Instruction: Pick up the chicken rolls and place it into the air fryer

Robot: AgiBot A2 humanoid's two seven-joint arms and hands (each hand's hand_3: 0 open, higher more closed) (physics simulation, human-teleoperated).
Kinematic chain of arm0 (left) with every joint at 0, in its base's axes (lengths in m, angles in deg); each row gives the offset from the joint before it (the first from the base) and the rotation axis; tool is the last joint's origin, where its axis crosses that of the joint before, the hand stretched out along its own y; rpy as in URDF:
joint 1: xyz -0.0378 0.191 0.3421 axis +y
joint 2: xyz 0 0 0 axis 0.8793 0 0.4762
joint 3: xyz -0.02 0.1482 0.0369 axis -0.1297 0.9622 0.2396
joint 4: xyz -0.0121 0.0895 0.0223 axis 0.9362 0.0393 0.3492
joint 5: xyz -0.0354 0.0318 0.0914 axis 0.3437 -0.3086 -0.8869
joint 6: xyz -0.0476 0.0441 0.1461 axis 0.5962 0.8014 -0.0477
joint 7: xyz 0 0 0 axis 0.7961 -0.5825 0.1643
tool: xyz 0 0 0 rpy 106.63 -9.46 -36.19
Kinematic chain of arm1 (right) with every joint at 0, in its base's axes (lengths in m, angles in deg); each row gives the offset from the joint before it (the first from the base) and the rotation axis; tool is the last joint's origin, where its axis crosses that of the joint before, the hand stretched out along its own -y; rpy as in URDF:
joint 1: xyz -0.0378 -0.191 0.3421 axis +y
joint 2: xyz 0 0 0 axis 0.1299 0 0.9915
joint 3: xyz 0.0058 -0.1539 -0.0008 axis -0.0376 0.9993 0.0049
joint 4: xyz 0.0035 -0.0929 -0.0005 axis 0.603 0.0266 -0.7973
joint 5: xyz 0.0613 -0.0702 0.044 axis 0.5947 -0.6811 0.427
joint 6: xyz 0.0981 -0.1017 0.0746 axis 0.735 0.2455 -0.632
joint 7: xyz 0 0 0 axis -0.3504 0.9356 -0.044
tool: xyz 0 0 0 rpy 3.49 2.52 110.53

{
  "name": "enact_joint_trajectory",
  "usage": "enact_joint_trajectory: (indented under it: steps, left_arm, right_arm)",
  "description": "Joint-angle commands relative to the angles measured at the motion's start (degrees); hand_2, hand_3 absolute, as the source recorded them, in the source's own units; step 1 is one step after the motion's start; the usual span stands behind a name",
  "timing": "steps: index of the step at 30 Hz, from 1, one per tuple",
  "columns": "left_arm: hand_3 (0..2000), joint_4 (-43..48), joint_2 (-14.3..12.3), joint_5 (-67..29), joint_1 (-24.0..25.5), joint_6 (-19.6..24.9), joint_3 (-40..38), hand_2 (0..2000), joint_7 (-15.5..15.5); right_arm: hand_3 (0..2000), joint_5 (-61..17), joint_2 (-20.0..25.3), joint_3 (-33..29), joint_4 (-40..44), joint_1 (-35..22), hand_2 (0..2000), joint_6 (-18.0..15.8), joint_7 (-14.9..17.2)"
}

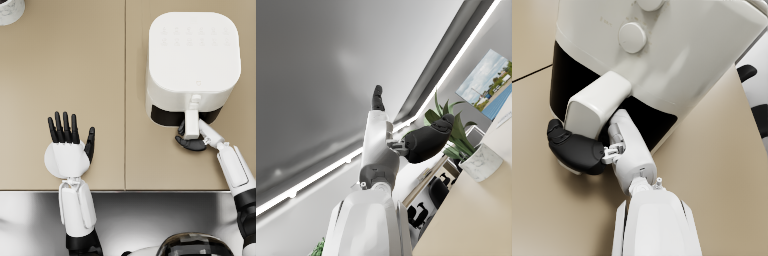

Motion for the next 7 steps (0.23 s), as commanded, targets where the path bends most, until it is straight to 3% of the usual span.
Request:
enact_joint_trajectory:
  steps: [1,7]
  left_arm:
    - [0,0.0,0.0,0.0,0.0,0.0,0.0,0,0.0]
    - [0,-0.01,0.0,0.0,0.01,0.0,-0.01,0,0.0]
  right_arm:
    - [2000,0.01,0.0,0.0,0.01,0.0,2000,0.0,-0.01]
    - [2000,0.02,0.01,0.0,0.02,0.0,2000,0.01,-0.03]
